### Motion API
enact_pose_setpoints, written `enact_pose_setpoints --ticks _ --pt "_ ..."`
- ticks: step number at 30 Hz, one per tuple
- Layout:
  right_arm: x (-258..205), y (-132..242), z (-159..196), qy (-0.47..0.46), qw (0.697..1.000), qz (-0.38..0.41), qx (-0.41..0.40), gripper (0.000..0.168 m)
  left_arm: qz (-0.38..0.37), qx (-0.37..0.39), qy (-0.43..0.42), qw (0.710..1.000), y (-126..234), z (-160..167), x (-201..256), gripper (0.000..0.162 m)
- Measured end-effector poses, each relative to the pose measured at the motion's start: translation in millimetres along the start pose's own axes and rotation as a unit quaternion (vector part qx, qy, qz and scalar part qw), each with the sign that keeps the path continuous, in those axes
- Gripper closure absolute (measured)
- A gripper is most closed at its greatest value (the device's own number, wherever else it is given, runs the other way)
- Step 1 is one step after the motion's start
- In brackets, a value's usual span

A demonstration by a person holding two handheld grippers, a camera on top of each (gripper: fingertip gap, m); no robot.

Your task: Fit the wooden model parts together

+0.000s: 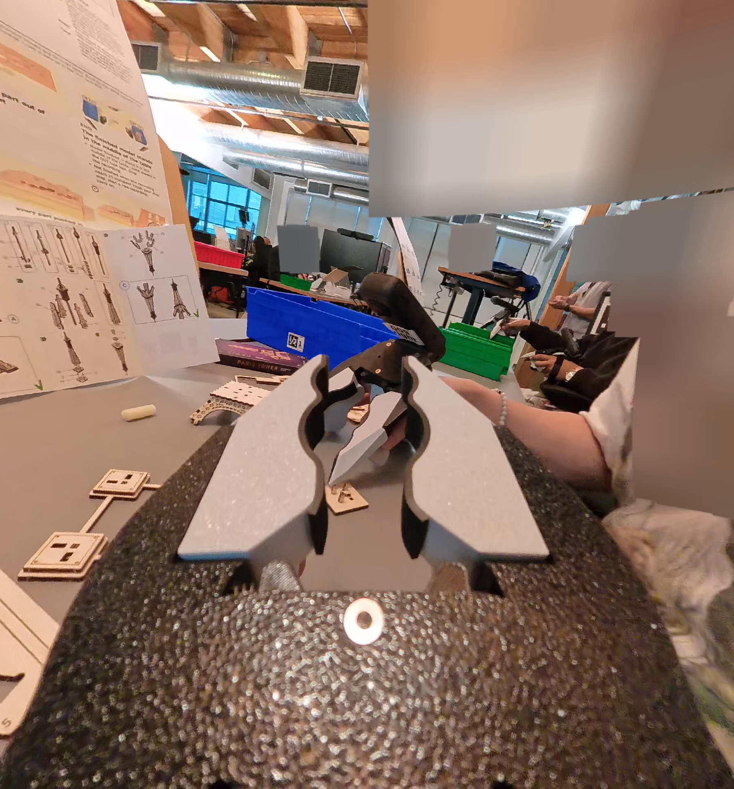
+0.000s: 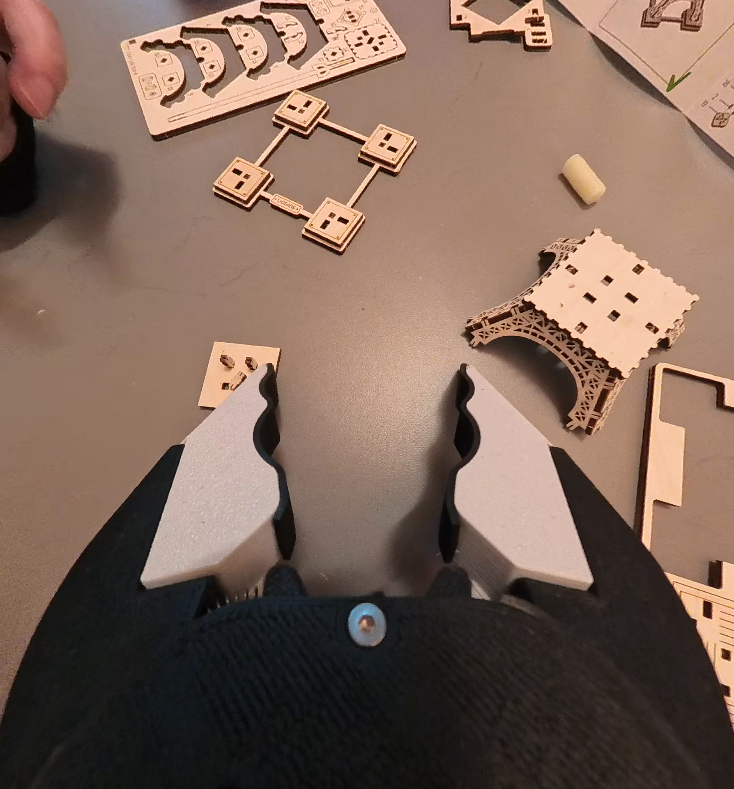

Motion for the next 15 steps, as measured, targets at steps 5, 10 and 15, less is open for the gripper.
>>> enact_pose_setpoints --ticks 5,10,15 --pt "-0.2 0.2 0.1 0.000 1.000 0.000 0.000 0.086 -0.018 0.003 -0.024 1.000 -0.5 0.6 2.9 0.132" --pt "-0.4 0.5 0.0 0.000 1.000 0.000 0.000 0.086 -0.034 -0.007 -0.052 0.998 -4.1 2.9 6.3 0.131" --pt "-1.4 3.3 0.6 0.004 1.000 0.006 0.004 0.080 -0.031 -0.029 -0.070 0.997 -9.8 6.8 9.4 0.131"
Point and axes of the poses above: each gripper's, where its closed fingertips meet, y back along the fingers, z out of its underside, x = y × z across the jaws, the point moved 7 cm from there along y, back along the fingers, and after that the axes turned 8 degrees about -z, right-handed, at the moved point
